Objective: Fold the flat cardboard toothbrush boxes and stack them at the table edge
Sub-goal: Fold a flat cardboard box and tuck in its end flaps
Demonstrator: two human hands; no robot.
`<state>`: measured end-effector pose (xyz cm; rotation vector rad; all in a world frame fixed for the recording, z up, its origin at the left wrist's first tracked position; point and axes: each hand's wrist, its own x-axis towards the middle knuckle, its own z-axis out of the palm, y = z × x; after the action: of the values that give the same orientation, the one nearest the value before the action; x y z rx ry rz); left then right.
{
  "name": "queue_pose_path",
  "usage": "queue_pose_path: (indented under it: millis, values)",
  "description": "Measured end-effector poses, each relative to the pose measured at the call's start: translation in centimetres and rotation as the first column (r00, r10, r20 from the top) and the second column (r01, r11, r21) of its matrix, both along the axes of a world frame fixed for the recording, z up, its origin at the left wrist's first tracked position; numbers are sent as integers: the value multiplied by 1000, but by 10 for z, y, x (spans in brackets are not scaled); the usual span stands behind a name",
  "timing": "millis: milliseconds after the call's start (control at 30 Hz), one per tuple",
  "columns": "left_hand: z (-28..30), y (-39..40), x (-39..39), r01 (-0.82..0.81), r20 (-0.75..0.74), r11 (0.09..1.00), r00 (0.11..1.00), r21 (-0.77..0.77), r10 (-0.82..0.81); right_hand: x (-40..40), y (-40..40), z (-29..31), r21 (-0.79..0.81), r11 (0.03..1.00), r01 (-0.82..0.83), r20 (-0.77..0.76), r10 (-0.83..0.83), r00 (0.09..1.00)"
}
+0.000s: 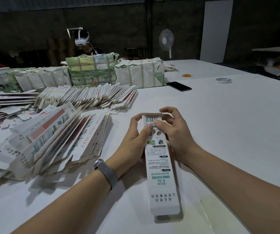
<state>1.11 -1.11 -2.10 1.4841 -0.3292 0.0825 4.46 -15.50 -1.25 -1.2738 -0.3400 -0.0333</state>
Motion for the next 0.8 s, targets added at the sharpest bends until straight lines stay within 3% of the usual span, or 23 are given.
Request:
queue_pose_path:
  millis: [533,800]
  values:
    - [-1,-2,-3,-59,-29,998,998,-10,58,-1,1,4,-73,989,-128,-15,127,992]
    - [0,-2,-2,45,-51,997,998,55,-42,4,1,2,-54,997,-48,-75,43,996]
